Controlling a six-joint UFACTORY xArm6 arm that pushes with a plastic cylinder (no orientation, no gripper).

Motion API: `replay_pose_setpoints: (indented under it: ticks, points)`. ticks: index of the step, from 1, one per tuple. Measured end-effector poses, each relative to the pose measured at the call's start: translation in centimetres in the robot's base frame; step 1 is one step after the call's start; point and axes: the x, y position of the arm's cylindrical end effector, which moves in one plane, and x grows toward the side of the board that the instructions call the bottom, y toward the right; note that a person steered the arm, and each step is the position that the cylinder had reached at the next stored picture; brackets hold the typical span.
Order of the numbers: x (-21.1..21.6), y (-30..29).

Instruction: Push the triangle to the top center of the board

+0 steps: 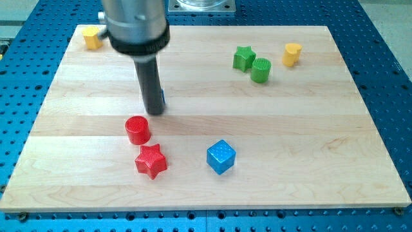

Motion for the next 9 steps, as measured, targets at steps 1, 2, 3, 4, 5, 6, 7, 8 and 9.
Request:
replay_pose_setpoints:
  ticks: [1,2,3,4,5,6,7,8,9]
  points:
    - [-4.1,-1.8]
    - [-1.5,-3.8]
    - [-5.2,-6.5]
    - [-9.7,-4.0]
    - [-5.6,-3.0]
    - [-1.5,-5.0]
    - [-2.2,-0.2]
    - [-9.4,5.4]
    - [-8.7,3.0]
